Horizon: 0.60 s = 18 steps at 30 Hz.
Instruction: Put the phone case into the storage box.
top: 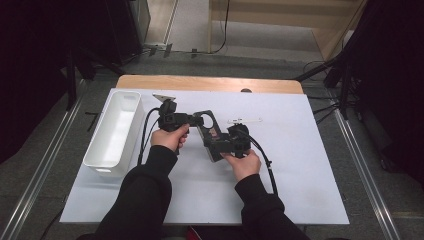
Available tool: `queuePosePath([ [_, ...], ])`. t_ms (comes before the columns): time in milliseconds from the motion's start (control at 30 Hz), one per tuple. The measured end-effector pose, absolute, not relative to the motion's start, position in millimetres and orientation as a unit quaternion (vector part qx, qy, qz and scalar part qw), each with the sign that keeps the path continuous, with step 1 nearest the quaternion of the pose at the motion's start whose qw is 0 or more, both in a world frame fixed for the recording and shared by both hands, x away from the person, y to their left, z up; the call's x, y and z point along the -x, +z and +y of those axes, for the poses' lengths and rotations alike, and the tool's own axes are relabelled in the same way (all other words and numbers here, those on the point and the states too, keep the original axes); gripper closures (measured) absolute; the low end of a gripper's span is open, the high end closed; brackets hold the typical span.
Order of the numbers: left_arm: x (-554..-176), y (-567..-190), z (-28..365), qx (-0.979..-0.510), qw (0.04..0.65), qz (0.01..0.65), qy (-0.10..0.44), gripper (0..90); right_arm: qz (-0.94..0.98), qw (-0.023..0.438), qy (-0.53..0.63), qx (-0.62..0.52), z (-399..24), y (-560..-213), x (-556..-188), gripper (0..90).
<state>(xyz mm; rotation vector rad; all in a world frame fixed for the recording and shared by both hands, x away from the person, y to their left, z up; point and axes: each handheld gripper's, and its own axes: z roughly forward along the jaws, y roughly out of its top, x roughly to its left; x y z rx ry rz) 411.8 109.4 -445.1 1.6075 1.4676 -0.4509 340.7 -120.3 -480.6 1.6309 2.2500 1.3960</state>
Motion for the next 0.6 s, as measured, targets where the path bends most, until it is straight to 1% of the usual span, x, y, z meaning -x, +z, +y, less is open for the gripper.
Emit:
queuePosePath([
  [600,-411.6,-441.7,106.5,-0.650,0.450,0.584,-0.185,78.0,0.720,0.011,0.455,-0.524,-120.5,-483.4,-340.8,10.7],
])
